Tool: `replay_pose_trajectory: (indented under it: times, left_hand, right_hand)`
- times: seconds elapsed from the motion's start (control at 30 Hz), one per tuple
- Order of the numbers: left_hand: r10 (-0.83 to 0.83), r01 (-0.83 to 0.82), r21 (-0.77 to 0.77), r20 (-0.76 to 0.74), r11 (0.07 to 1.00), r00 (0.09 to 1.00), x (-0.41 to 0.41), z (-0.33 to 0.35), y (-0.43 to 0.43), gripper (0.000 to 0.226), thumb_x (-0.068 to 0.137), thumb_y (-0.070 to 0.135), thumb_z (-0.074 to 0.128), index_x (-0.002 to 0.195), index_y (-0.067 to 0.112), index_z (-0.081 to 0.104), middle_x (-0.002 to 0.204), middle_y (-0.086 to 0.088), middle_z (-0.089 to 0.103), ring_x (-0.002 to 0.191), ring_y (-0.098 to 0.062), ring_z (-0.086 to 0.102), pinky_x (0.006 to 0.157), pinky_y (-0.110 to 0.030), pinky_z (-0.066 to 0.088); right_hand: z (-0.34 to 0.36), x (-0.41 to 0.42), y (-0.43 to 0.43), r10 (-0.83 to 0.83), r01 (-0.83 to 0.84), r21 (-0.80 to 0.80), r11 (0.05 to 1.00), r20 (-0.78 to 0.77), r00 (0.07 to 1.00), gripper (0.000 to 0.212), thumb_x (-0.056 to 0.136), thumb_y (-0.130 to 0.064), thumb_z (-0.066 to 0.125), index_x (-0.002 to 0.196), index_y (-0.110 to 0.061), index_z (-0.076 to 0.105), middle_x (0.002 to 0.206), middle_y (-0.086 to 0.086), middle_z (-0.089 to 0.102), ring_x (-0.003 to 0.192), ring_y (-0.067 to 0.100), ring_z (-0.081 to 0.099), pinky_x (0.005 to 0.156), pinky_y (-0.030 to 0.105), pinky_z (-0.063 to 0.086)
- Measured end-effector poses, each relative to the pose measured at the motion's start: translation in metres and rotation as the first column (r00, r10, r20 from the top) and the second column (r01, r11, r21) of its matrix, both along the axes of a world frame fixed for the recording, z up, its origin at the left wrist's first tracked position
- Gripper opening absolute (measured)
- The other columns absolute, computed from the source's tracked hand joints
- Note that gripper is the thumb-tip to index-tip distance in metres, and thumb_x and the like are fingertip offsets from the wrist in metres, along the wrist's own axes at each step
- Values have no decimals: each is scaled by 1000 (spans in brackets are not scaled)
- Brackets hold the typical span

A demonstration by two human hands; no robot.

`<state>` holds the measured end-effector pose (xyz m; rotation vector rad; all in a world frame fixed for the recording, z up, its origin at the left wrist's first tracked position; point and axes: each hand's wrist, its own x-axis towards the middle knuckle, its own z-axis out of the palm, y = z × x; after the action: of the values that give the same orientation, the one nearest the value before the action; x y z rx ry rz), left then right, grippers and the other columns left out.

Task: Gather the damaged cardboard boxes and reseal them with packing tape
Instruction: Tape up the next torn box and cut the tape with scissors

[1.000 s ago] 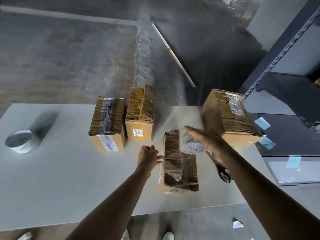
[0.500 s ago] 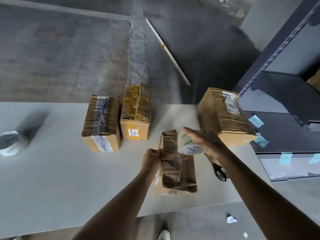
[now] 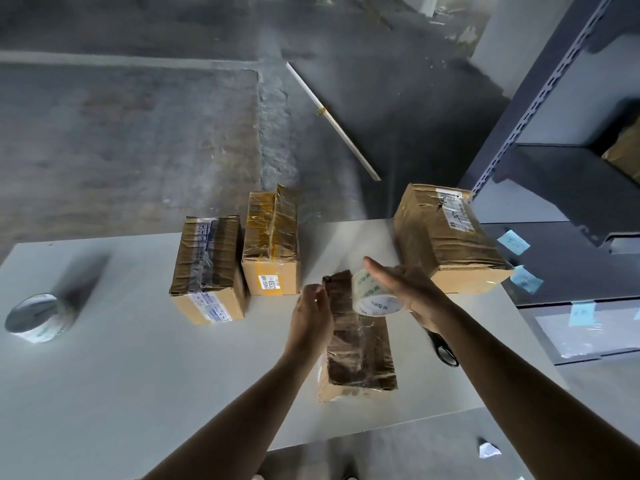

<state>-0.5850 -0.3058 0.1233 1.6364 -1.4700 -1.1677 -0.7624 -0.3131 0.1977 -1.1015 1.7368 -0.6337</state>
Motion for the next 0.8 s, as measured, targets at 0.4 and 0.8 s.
replay_pose_trajectory:
  times: [0.4,0.8]
  left_hand:
    - [-398,393,71,93,917,913,-16,0,9,112,67,92,42,153,33,4,153,1,26,136,-24,38,102,-47,50]
    - [-381,438,45,576,898,723,-2,3,-9,131,52,92,60,152,38,-6,163,9,5,148,-28,16,114,-62,27]
  right_hand:
    - [5,-13,8,-73,62,62,996,184,980,99,48,-91,65,107,-11,66,101,14,70,103,31,66,101,53,51]
    - [-4,5,15,-9,-14,68,998,324,946,63,77,-70,58,108,-17,67,101,2,72,93,12,68,67,21,52]
